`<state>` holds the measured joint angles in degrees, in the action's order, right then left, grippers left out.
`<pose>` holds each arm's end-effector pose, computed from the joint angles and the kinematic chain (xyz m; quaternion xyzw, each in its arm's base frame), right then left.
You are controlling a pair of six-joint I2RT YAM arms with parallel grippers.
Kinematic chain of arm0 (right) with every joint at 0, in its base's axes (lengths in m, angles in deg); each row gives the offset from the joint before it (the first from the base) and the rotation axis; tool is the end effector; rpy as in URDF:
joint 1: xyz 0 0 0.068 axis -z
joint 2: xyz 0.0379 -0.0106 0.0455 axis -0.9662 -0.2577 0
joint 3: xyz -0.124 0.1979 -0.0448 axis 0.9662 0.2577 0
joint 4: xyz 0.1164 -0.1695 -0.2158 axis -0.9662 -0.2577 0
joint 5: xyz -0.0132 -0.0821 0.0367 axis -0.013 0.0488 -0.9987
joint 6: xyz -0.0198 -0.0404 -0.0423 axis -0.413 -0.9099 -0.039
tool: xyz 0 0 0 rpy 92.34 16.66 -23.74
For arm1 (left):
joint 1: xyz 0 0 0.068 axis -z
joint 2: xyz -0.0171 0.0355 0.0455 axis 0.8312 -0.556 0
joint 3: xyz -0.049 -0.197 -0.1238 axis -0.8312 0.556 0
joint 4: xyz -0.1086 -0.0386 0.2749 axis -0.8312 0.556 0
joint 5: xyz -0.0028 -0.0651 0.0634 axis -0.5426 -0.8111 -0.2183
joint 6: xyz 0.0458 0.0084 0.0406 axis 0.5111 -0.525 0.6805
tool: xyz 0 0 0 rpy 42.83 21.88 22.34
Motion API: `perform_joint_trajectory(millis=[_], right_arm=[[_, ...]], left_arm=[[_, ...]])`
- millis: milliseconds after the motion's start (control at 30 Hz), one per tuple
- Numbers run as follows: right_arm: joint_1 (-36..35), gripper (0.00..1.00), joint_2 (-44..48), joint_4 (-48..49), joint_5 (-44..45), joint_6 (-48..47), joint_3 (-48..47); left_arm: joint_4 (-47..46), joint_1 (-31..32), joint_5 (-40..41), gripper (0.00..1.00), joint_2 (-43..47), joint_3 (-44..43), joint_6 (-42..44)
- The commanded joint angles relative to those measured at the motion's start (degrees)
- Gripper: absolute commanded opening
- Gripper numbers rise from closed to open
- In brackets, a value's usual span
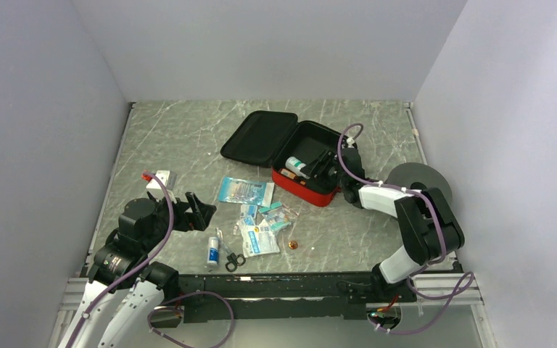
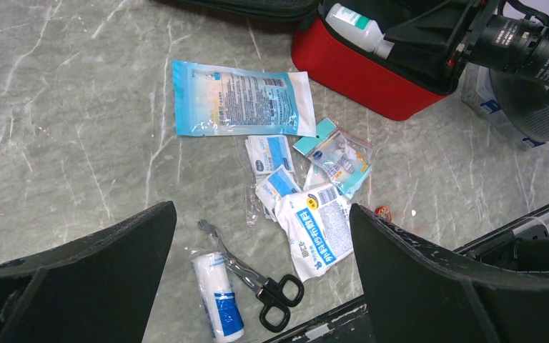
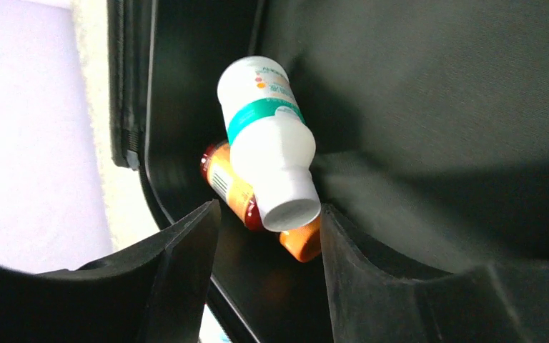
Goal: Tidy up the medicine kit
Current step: Place the pill bottle in the medicine box, then pick up the medical item at the center of the board.
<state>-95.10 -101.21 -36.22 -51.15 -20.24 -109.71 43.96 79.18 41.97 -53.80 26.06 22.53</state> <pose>0.3217 0.1274 0.0954 0.2103 0.8396 0.3709 0.3365 0.1590 -0.0706 0.2903 0.0015 0.8250 -0.2561 0.5038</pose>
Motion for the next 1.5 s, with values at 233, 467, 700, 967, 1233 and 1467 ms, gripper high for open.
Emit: perform_joint_trajectory(millis=[233,467,700,967,1233,1467], right_arm=[[-0.2,0.68,6.2,-11.3,4.1,-9.2,-5.5],[-1.5,0.68,13.5,-18.7,8.4,-16.0,-8.7],[-6.7,0.70,20.6,-27.7,12.4,-25.0,-13.7],[-14.1,0.72,25.2,-32.9,13.2,-30.6,-16.1],[-19.4,0.72,25.9,-34.1,9.7,-32.1,-15.2],[-28.2,0.71,21.9,-36.8,17.6,-33.6,-15.9]], left_arm=[[-1.3,0.2,-0.1,0.99,-0.3,-1.9,-0.4],[-1.3,0.2,-0.1,0.99,-0.3,-1.9,-0.4],[-1.2,0.2,-0.1,0.99,-0.3,-2.0,-0.4],[-1.2,0.2,0.2,0.98,-0.2,-1.9,-0.5],[-0.2,0.2,1.3,0.99,-0.1,-2.4,-0.8],[0.1,0.2,2.7,0.99,0.0,-2.5,-1.2]])
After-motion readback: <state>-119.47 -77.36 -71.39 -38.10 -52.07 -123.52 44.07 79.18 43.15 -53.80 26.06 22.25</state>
